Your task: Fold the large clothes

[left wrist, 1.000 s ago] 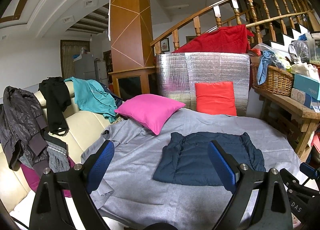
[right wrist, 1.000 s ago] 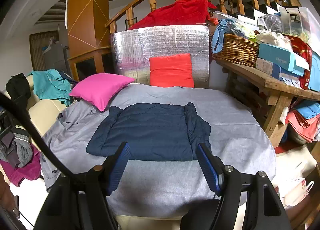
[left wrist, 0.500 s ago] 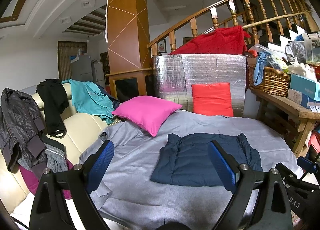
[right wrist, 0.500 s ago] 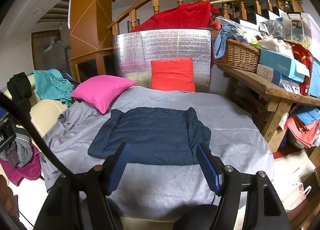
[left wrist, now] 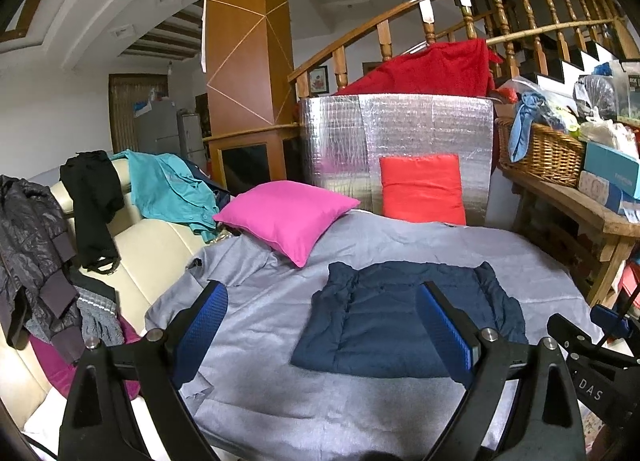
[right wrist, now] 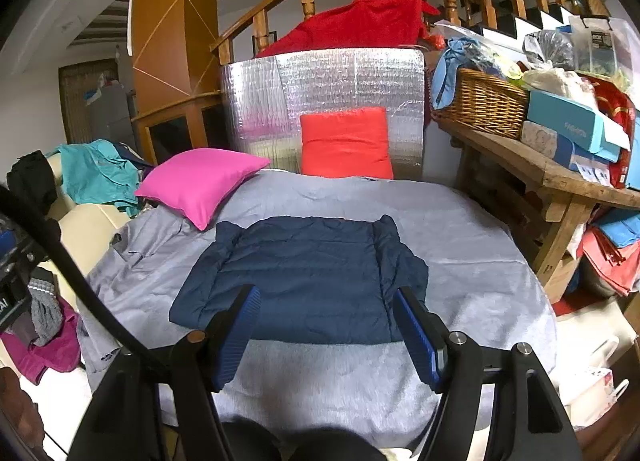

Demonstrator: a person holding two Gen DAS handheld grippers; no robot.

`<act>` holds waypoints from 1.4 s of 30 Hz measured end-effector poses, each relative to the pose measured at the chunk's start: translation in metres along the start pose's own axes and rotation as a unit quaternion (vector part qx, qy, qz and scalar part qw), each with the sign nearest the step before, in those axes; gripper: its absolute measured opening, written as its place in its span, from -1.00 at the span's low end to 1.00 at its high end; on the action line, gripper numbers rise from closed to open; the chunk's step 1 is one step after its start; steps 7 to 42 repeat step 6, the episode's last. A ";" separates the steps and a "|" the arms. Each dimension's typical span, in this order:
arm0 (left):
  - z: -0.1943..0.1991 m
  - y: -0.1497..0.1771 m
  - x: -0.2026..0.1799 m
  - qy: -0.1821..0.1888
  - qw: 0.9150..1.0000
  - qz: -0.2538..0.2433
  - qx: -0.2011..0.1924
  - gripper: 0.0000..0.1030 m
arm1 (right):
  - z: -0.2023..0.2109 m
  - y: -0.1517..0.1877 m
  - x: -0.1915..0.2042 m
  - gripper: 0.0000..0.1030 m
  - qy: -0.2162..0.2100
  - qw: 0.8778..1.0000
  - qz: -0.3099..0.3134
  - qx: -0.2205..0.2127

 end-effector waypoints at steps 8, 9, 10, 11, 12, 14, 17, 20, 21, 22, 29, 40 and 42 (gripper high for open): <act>-0.024 0.000 -0.003 0.012 1.000 0.005 -0.010 0.85 | -0.025 -0.006 -0.003 0.40 -0.007 1.000 0.000 0.007; -0.024 0.000 -0.003 0.012 1.000 0.005 -0.010 0.85 | -0.025 -0.006 -0.003 0.40 -0.007 1.000 0.000 0.007; -0.024 0.000 -0.003 0.012 1.000 0.005 -0.010 0.85 | -0.025 -0.006 -0.003 0.40 -0.007 1.000 0.000 0.007; -0.024 0.000 -0.003 0.012 1.000 0.005 -0.010 0.85 | -0.025 -0.006 -0.003 0.40 -0.007 1.000 0.000 0.007; -0.024 0.000 -0.003 0.012 1.000 0.005 -0.010 0.85 | -0.025 -0.006 -0.003 0.40 -0.007 1.000 0.000 0.007; -0.024 0.000 -0.003 0.012 1.000 0.005 -0.010 0.85 | -0.025 -0.006 -0.003 0.40 -0.007 1.000 0.000 0.007; -0.024 0.000 -0.003 0.012 1.000 0.005 -0.010 0.85 | -0.025 -0.006 -0.003 0.40 -0.007 1.000 0.000 0.007; -0.024 0.000 -0.003 0.012 1.000 0.005 -0.010 0.85 | -0.025 -0.006 -0.003 0.40 -0.007 1.000 0.000 0.007; -0.024 0.000 -0.003 0.012 1.000 0.005 -0.010 0.85 | -0.025 -0.006 -0.003 0.40 -0.007 1.000 0.000 0.007; -0.024 0.000 -0.003 0.012 1.000 0.005 -0.010 0.85 | -0.025 -0.006 -0.003 0.40 -0.007 1.000 0.000 0.007; -0.024 0.000 -0.003 0.012 1.000 0.005 -0.010 0.85 | -0.025 -0.006 -0.003 0.40 -0.007 1.000 0.000 0.007; -0.024 0.000 -0.003 0.012 1.000 0.005 -0.010 0.85 | -0.025 -0.006 -0.003 0.40 -0.007 1.000 0.000 0.007; -0.024 0.000 -0.003 0.012 1.000 0.005 -0.010 0.85 | -0.025 -0.006 -0.003 0.40 -0.007 1.000 0.000 0.007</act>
Point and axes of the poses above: each gripper's, at about its wrist camera, not at the fingertips, and z roughly against the way its jaws point, x to its left, y to its underside, the point moved 5 cm from there along -z, roughly the way its jaws point, and after that the axes turned 7 degrees about z, right-handed, at the moved point
